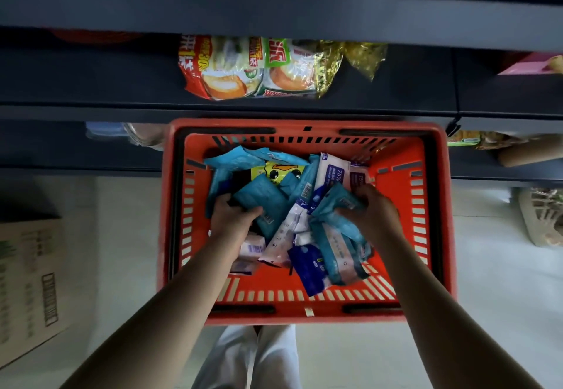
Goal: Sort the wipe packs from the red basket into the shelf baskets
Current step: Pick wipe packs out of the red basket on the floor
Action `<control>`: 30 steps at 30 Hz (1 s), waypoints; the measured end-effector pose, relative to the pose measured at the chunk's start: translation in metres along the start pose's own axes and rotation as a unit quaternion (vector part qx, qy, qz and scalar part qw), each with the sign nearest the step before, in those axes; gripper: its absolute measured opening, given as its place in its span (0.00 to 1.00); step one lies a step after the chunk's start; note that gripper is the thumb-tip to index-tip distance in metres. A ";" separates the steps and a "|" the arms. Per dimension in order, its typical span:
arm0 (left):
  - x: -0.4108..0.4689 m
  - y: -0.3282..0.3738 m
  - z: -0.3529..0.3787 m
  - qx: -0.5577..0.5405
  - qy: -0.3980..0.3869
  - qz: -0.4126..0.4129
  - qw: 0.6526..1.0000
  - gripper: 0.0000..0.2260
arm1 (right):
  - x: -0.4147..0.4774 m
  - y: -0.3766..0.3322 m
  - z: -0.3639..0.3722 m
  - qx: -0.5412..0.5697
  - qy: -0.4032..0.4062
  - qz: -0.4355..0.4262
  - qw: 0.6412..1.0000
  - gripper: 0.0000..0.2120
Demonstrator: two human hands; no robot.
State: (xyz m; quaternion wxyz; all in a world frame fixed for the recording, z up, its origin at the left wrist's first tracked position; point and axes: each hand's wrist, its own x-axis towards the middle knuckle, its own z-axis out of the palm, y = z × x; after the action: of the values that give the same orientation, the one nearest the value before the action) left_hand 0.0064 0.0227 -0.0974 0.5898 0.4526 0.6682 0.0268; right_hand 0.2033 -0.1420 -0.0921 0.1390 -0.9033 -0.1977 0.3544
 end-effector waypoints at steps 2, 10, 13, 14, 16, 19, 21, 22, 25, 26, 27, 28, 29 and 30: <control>-0.014 0.003 -0.005 -0.001 -0.003 0.018 1.000 0.22 | -0.013 -0.003 -0.005 0.051 0.023 -0.003 0.998 0.17; -0.127 0.064 -0.062 -0.117 -0.068 0.062 0.989 0.06 | -0.119 -0.069 -0.093 0.383 0.104 -0.034 0.917 0.01; -0.193 0.104 -0.101 -0.176 -0.087 0.058 0.979 0.06 | -0.175 -0.106 -0.142 0.394 0.105 -0.056 0.911 0.02; -0.215 0.118 -0.114 -0.197 -0.095 0.065 0.974 0.06 | -0.194 -0.121 -0.159 0.402 0.104 -0.063 0.908 0.04; -0.258 0.144 -0.141 -0.222 -0.111 0.086 0.965 0.07 | -0.230 -0.153 -0.191 0.414 0.100 -0.084 0.901 0.14; -0.310 0.173 -0.184 -0.243 -0.102 0.118 0.957 0.10 | -0.278 -0.204 -0.223 0.374 0.120 -0.102 0.914 0.32; -0.333 0.187 -0.211 -0.250 -0.087 0.132 0.955 0.10 | -0.303 -0.234 -0.235 0.353 0.136 -0.125 0.917 0.39; -0.341 0.193 -0.224 -0.255 -0.080 0.134 0.954 0.08 | -0.313 -0.248 -0.237 0.349 0.131 -0.143 0.917 0.41; -0.359 0.207 -0.262 -0.275 -0.050 0.133 0.951 0.07 | -0.335 -0.288 -0.241 0.344 0.084 -0.184 0.917 0.43; -0.362 0.212 -0.275 -0.277 -0.041 0.134 0.951 0.07 | -0.341 -0.302 -0.241 0.346 0.065 -0.190 0.917 0.42; -0.364 0.215 -0.287 -0.275 -0.037 0.139 0.951 0.09 | -0.345 -0.315 -0.241 0.351 0.046 -0.190 0.916 0.41; -0.367 0.219 -0.300 -0.269 -0.037 0.146 0.951 0.14 | -0.350 -0.329 -0.239 0.363 0.026 -0.188 0.912 0.39; -0.367 0.223 -0.314 -0.256 -0.036 0.155 0.954 0.21 | -0.354 -0.343 -0.236 0.383 0.005 -0.183 0.906 0.38; -0.367 0.226 -0.328 -0.243 -0.035 0.162 0.956 0.28 | -0.358 -0.358 -0.231 0.405 -0.018 -0.179 0.897 0.36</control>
State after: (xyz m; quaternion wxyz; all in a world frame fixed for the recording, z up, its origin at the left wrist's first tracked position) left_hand -0.1690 0.0856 0.4112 0.6927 0.3988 0.5381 0.2674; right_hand 0.0314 -0.0143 0.4220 0.5499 -0.7121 -0.1977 0.3891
